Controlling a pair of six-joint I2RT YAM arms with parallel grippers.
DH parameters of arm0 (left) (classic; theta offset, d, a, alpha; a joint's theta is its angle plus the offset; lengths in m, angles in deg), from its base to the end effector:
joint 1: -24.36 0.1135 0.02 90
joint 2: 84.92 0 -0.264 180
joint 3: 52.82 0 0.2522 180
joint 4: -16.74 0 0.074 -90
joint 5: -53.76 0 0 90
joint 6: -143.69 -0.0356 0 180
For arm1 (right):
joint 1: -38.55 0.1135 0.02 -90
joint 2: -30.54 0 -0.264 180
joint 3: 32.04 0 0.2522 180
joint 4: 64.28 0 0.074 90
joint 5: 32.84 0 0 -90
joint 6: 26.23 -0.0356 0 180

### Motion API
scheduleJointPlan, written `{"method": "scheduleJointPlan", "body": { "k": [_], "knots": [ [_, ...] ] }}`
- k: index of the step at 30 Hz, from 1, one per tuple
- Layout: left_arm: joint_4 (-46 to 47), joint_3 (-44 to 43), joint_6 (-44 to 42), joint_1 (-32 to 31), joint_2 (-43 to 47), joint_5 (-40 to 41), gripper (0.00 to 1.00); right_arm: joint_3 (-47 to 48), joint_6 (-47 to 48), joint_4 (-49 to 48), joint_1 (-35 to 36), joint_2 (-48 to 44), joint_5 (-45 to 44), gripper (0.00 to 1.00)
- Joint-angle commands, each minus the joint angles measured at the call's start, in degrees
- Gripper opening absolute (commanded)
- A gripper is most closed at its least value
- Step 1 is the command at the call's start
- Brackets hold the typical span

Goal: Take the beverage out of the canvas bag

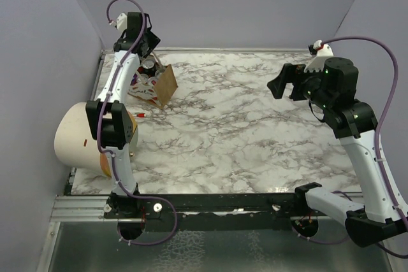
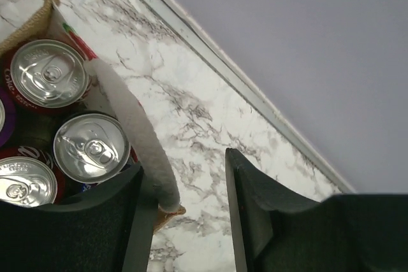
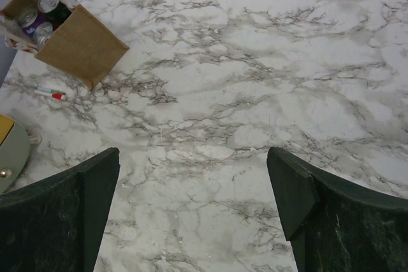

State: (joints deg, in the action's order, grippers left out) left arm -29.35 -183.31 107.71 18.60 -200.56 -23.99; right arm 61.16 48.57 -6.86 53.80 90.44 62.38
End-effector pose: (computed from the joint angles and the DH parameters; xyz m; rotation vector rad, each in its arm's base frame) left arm 0.4694 -0.0398 0.3597 -0.9854 1.8858 -0.3983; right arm 0.1905 0.0553 0.4356 -0.0604 2.0151 0.4315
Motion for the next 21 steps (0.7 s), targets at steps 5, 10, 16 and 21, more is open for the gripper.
{"method": "scheduleJointPlan", "body": {
  "k": [5, 10, 16, 21],
  "knots": [
    [-0.76, -1.57, -8.27, -2.51, 0.64, -11.04, 0.22, 0.31, -1.17, -0.83, -0.39, 0.16, 4.08, 0.99],
    [-0.62, -0.13, -14.66, -5.13, 2.42, -17.57, 0.11, 0.51, -1.82, -0.9, -0.39, 0.65, 5.75, 0.99],
    [-1.17, 3.16, -17.49, -10.02, 5.06, -21.0, 0.03, 1.04, -0.94, -0.59, -0.39, 1.07, 6.17, 0.99],
    [-2.68, 2.54, -18.6, -15.02, 5.35, -22.78, 0.01, 1.1, -1.34, -0.85, -0.39, 1.55, 7.32, 0.99]
  ]
}}
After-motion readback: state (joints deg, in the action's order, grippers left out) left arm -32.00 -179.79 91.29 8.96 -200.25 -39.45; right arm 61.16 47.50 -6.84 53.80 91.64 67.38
